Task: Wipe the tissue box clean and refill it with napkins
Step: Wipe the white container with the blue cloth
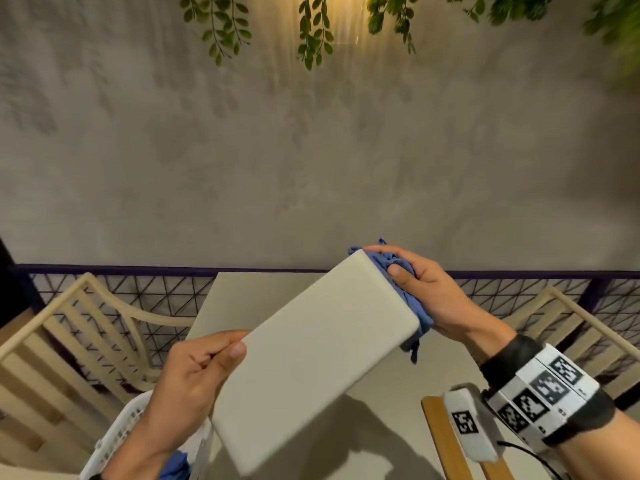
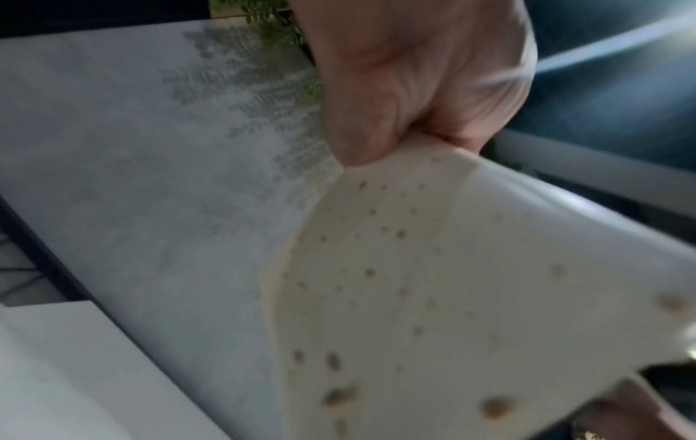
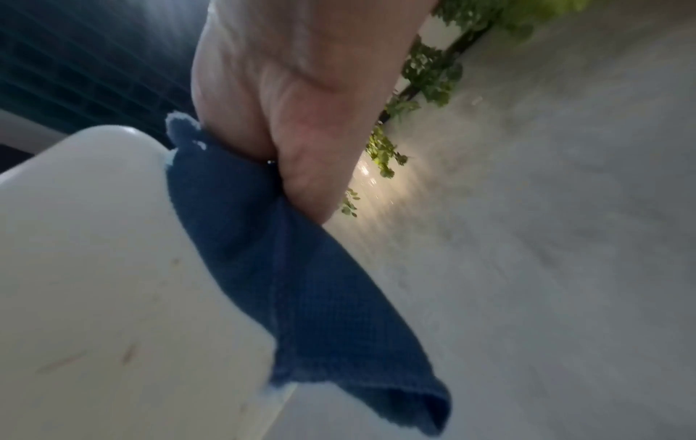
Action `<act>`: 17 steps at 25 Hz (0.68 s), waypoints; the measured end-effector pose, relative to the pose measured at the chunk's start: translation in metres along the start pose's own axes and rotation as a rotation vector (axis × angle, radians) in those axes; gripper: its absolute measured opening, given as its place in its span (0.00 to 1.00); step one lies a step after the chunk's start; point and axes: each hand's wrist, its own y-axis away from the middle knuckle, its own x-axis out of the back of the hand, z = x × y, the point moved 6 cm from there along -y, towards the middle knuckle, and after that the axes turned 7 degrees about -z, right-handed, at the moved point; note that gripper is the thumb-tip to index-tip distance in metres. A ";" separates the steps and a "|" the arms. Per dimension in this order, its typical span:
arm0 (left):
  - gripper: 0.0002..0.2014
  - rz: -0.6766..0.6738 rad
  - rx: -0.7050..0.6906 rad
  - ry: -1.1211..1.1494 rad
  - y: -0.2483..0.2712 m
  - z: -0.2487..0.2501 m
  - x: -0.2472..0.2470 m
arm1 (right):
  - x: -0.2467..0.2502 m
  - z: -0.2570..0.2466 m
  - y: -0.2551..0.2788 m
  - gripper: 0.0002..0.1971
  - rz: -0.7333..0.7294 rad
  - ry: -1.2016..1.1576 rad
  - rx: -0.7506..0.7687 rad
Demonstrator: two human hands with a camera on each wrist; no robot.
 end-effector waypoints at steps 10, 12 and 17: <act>0.12 -0.324 0.177 -0.083 0.003 -0.043 -0.019 | -0.068 -0.028 0.025 0.09 -0.339 0.689 0.218; 0.26 -0.408 0.150 -0.156 -0.003 -0.045 -0.046 | -0.085 -0.008 0.025 0.08 -0.413 0.810 0.183; 0.16 -0.112 0.052 -0.092 -0.024 -0.039 -0.058 | -0.093 0.002 0.026 0.07 -0.022 0.746 0.241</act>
